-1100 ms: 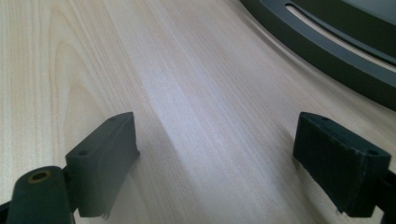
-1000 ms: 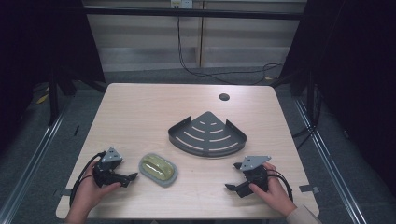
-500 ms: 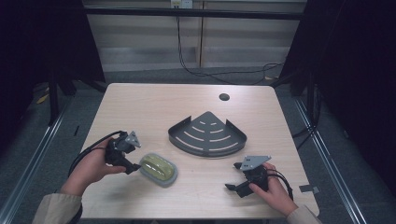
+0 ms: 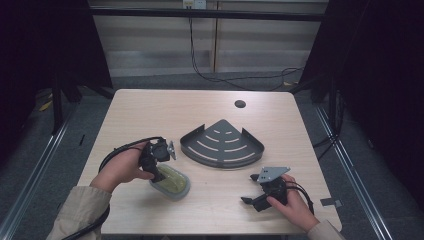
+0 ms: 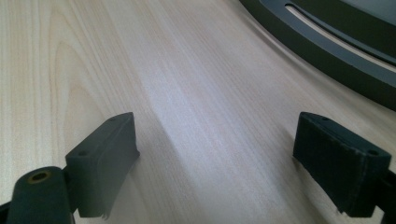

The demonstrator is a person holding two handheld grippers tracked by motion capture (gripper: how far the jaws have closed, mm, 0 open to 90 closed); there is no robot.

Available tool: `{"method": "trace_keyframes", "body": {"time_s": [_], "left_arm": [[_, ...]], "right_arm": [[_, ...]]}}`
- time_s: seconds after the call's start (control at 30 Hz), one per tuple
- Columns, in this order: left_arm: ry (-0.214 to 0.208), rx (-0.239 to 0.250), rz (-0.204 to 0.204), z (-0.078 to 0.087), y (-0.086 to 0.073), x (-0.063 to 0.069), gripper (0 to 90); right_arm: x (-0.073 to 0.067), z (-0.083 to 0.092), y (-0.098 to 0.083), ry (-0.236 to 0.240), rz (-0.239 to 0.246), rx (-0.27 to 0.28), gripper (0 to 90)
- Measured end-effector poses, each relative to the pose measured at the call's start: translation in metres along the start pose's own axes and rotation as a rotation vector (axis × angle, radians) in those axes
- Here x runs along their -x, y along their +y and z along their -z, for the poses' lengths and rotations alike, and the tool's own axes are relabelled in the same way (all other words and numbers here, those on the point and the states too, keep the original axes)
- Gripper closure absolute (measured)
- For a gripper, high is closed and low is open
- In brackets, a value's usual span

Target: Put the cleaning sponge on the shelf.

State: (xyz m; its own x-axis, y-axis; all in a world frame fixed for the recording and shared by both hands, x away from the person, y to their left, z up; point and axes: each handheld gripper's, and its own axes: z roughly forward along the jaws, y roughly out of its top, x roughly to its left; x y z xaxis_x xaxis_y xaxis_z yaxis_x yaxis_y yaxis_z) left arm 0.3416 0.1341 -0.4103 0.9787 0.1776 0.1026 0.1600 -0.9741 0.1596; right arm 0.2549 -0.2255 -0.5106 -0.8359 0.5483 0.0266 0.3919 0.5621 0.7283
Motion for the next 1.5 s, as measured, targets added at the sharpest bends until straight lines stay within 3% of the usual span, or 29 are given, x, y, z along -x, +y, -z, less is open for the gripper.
{"method": "trace_keyframes", "body": {"time_s": [0.27, 0.37, 0.43, 0.47, 0.53, 0.6, 0.63, 0.67, 0.73, 0.77, 0.83, 0.9, 0.93, 1.5], "left_arm": [[-0.048, -0.018, -0.063, -0.01, 0.014, 0.005, 40.7], [-0.057, -0.038, -0.059, -0.011, 0.018, 0.007, 51.5], [-0.082, -0.048, -0.03, -0.009, 0.021, 0.007, 64.3], [-0.097, -0.049, 0.009, -0.008, 0.022, 0.008, 69.9], [-0.127, -0.053, 0.073, -0.008, 0.025, 0.007, 71.1], [-0.145, -0.064, 0.092, -0.007, 0.027, 0.006, 71.2], [-0.158, -0.056, 0.149, -0.007, 0.03, 0.006, 71.3], [-0.158, -0.056, 0.149, -0.007, 0.03, 0.006, 71.4], [-0.196, -0.064, 0.211, -0.005, 0.033, 0.005, 71.4], [-0.196, -0.064, 0.211, -0.005, 0.033, 0.005, 71.4], [-0.192, -0.064, 0.265, -0.002, 0.034, 0.002, 71.4], [-0.191, -0.07, 0.274, 0.0, 0.034, 0.0, 71.5], [-0.189, -0.067, 0.306, 0.002, 0.034, -0.002, 71.5], [-0.174, -0.068, 0.388, 0.032, 0.037, -0.027, 71.5]], "right_arm": [[0.0, 0.0, 0.0, -0.002, 0.0, -0.002, 13.1], [0.0, 0.0, 0.0, 0.0, -0.001, -0.001, 13.0], [0.0, 0.0, 0.0, -0.001, -0.001, -0.001, 13.1], [0.0, 0.0, 0.0, 0.0, -0.002, -0.001, 13.1], [0.0, 0.0, 0.0, 0.0, -0.002, -0.001, 13.0], [0.0, 0.0, 0.0, -0.002, -0.001, -0.001, 13.1], [0.0, 0.0, 0.0, -0.002, 0.0, -0.001, 13.1], [0.0, 0.0, 0.0, 0.0, -0.002, 0.0, 13.1], [0.0, 0.0, 0.0, 0.0, -0.001, 0.0, 13.1], [0.0, 0.0, 0.0, -0.001, 0.0, 0.0, 13.1], [0.0, 0.0, 0.0, -0.001, -0.002, -0.001, 13.1], [0.0, 0.0, 0.0, -0.002, -0.001, -0.002, 13.1], [0.0, 0.0, 0.0, 0.0, -0.001, 0.0, 13.1], [0.0, 0.0, 0.0, 0.0, -0.002, 0.0, 13.1]]}}
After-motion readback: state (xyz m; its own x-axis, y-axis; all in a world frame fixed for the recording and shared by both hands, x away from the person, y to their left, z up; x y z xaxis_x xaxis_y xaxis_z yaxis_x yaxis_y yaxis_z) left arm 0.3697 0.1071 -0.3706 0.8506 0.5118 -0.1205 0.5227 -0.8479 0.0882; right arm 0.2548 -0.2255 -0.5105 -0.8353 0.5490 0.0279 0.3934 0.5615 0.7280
